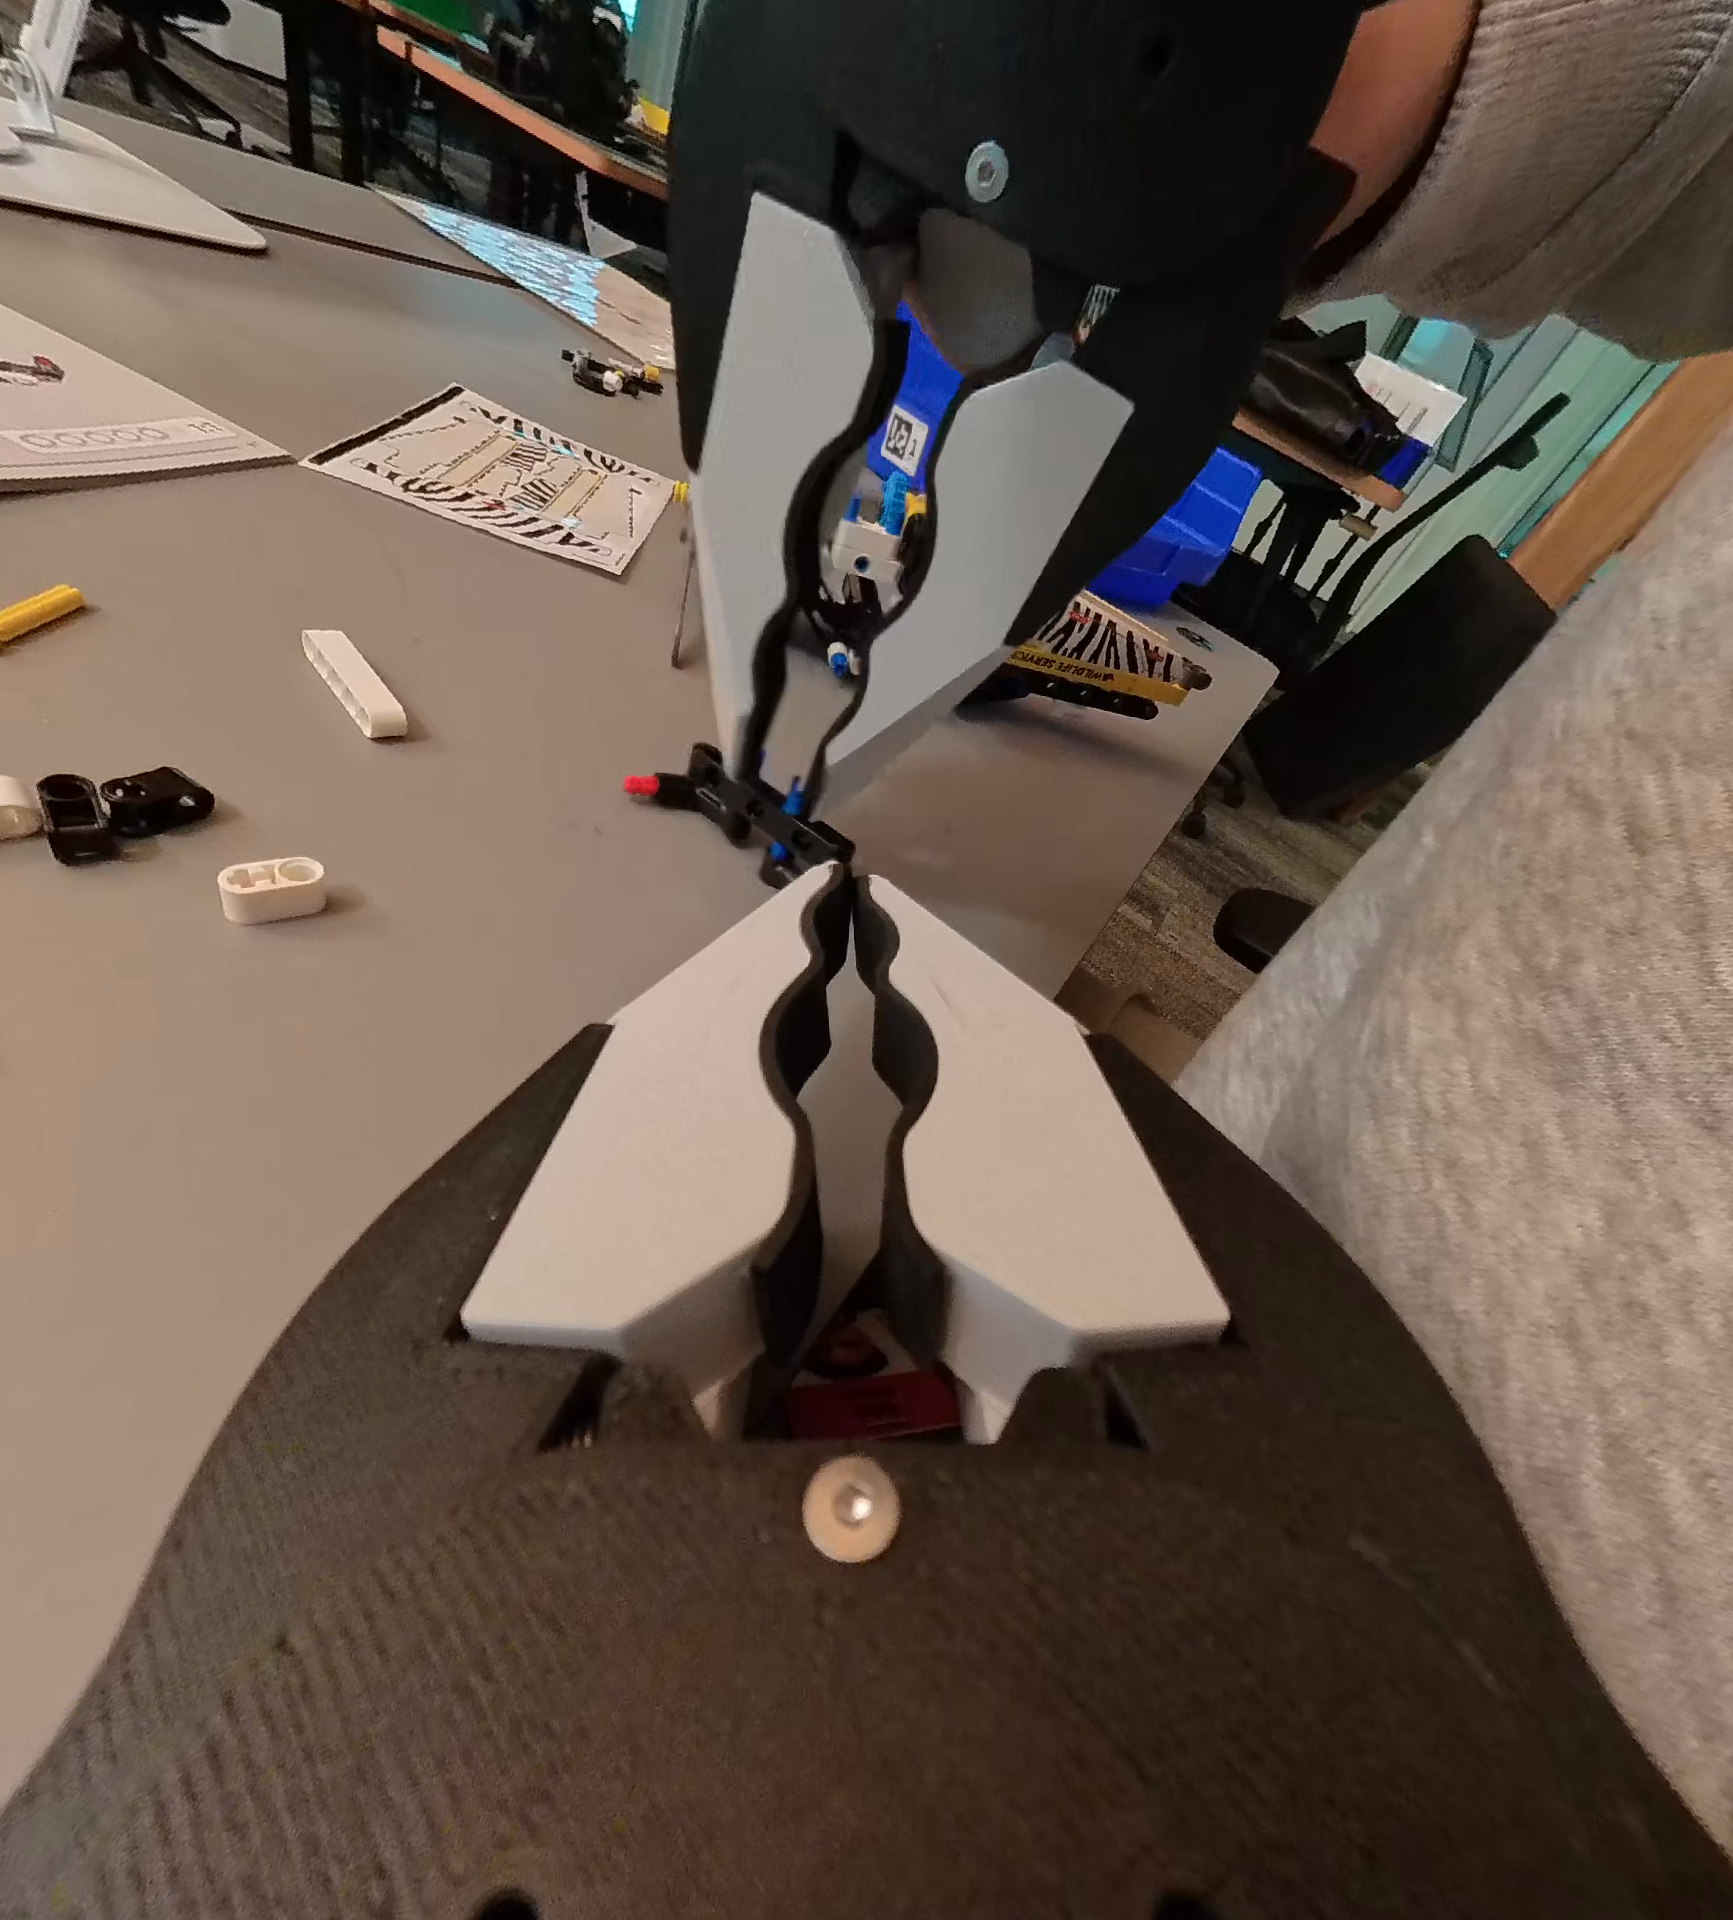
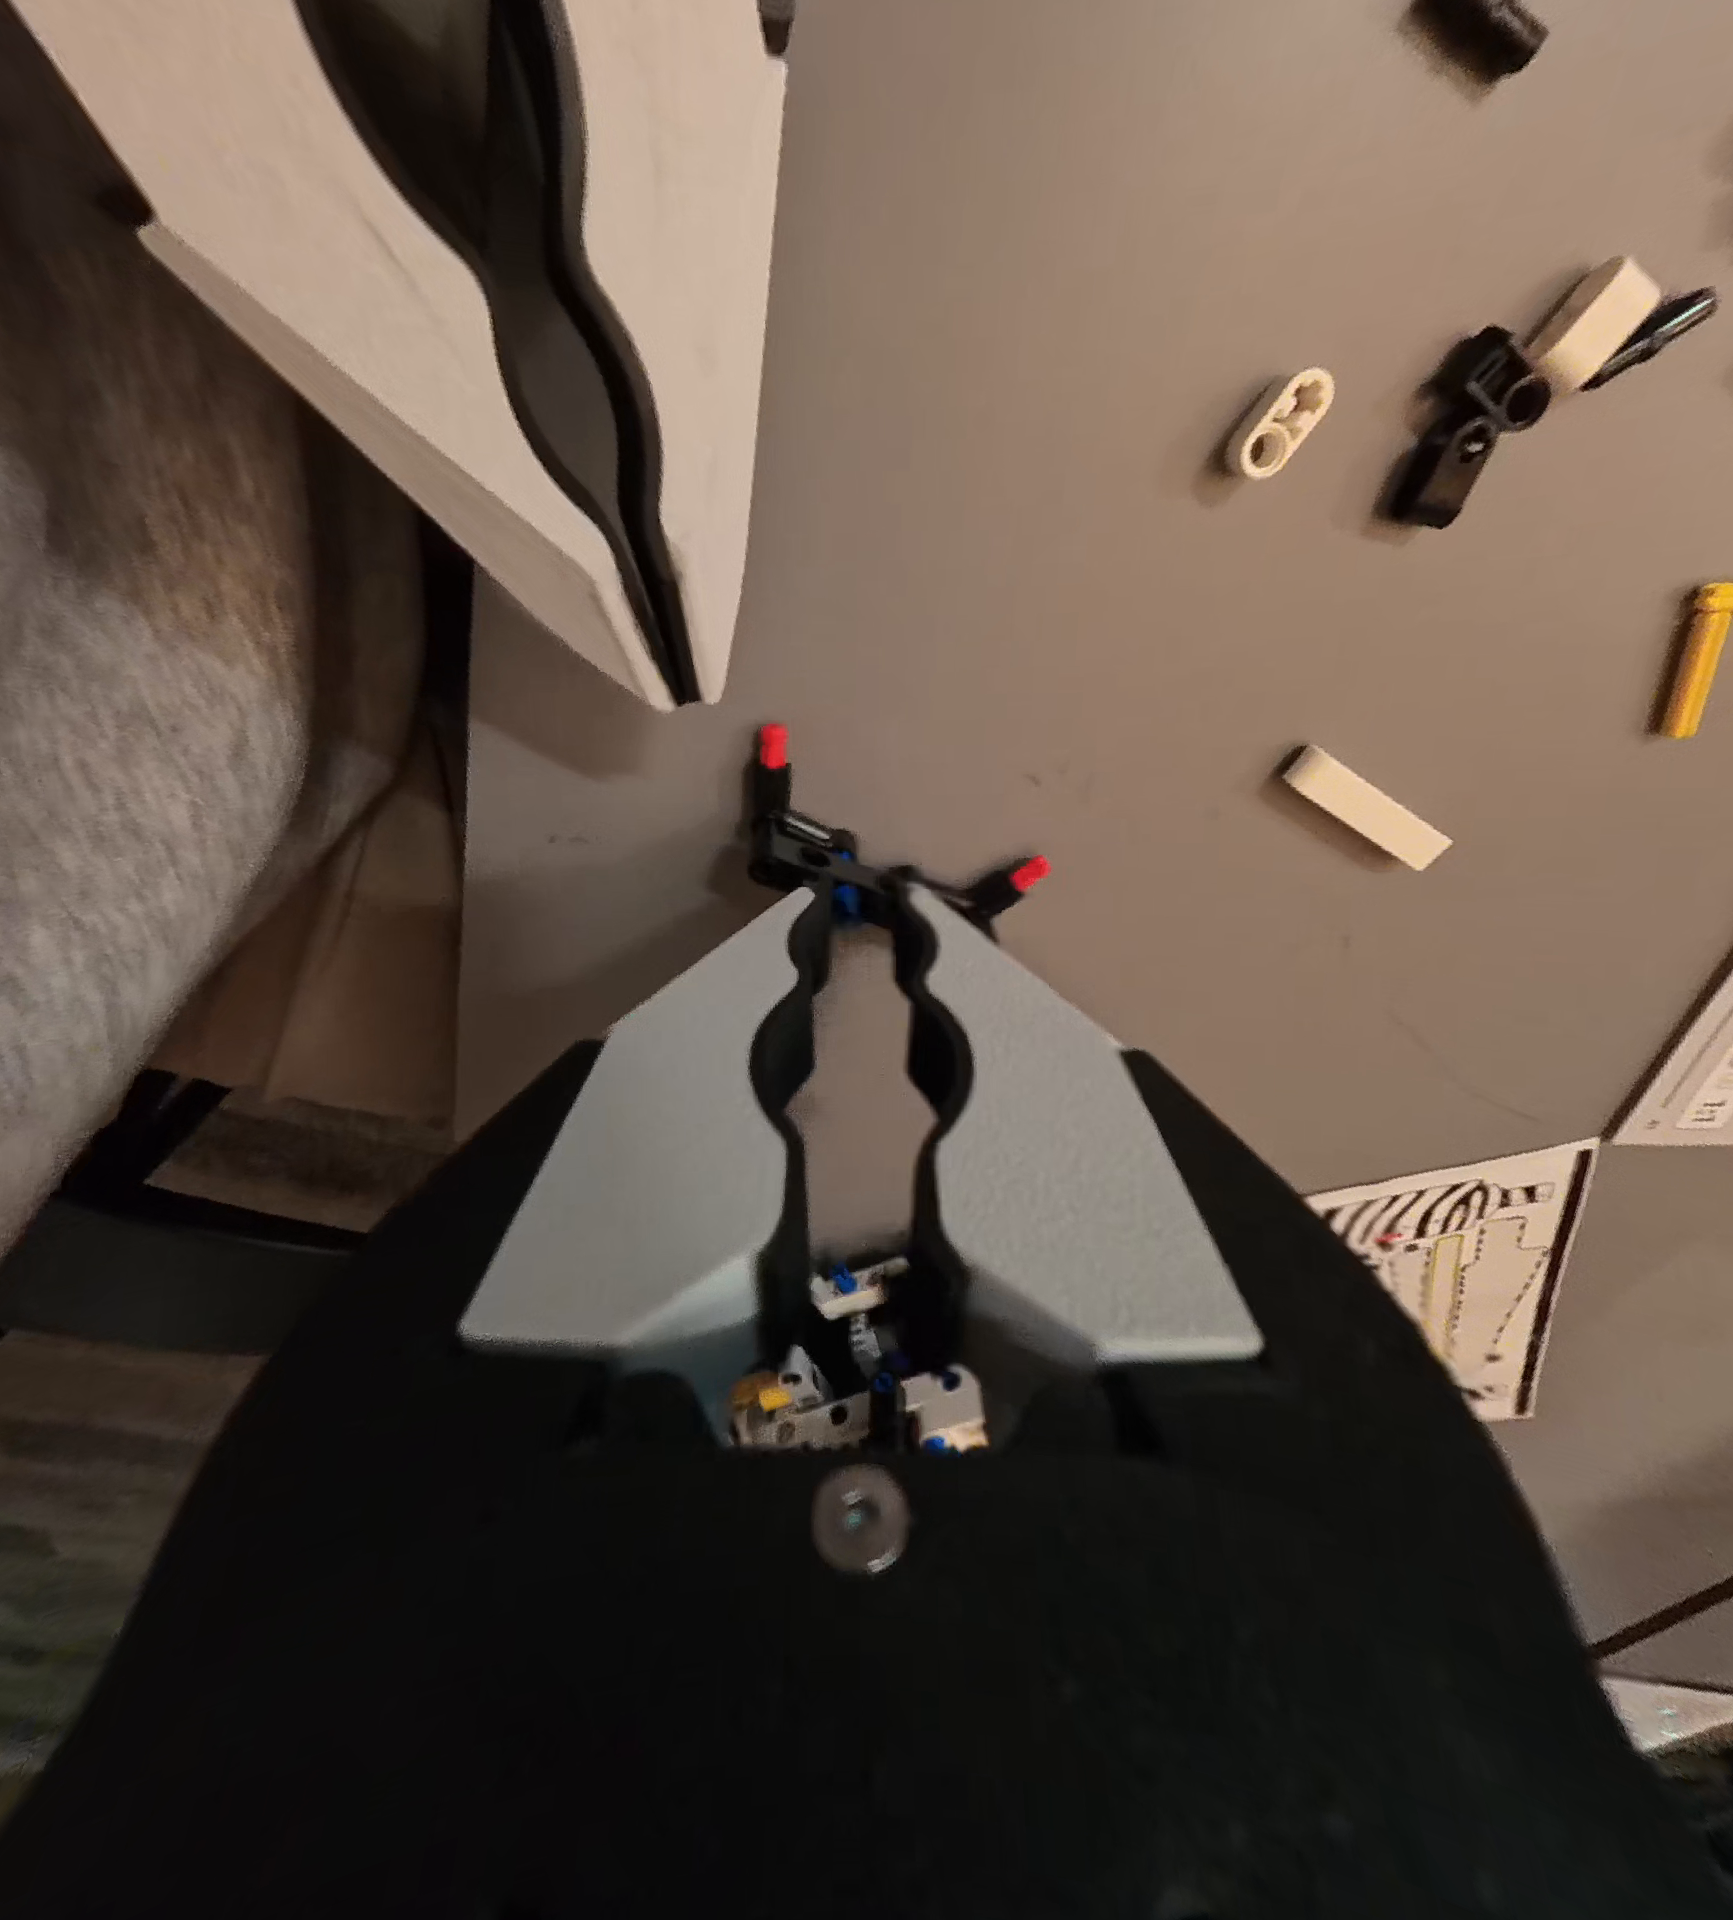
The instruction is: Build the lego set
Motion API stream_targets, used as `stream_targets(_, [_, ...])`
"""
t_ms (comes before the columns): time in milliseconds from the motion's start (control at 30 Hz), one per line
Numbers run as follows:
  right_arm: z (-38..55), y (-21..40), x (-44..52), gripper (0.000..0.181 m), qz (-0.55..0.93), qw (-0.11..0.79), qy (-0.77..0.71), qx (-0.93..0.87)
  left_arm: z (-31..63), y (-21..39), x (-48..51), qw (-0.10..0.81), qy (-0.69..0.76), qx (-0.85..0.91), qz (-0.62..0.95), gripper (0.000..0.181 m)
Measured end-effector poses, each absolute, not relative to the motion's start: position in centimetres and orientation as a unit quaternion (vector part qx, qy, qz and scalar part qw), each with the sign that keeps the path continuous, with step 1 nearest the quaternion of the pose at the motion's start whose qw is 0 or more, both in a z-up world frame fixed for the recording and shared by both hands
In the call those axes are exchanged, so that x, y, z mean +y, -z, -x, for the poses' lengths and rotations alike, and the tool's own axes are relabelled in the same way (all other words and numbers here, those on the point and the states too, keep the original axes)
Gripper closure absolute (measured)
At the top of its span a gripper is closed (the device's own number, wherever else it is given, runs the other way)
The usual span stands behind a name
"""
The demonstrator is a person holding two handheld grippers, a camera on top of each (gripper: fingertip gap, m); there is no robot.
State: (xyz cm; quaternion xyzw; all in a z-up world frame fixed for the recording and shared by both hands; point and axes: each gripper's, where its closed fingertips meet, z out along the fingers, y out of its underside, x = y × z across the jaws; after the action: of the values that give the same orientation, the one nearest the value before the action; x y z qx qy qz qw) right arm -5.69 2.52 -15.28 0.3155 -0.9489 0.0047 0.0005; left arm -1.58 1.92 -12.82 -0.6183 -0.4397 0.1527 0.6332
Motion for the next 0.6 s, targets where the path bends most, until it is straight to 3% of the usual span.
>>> stream_targets(100, [5.5, 14.7, 2.0, 0.149, -0.306, -0.009, -0.033, -0.951, 1.6, 12.8, 1.9, 0.633, -0.153, -0.440, 0.618, 0.181])
stream_targets(600, [3.4, 15.5, 3.2, 0.173, -0.394, -0.039, -0.034, -0.918, 1.6, 12.8, 1.9, 0.633, -0.152, -0.440, 0.618, 0.181])
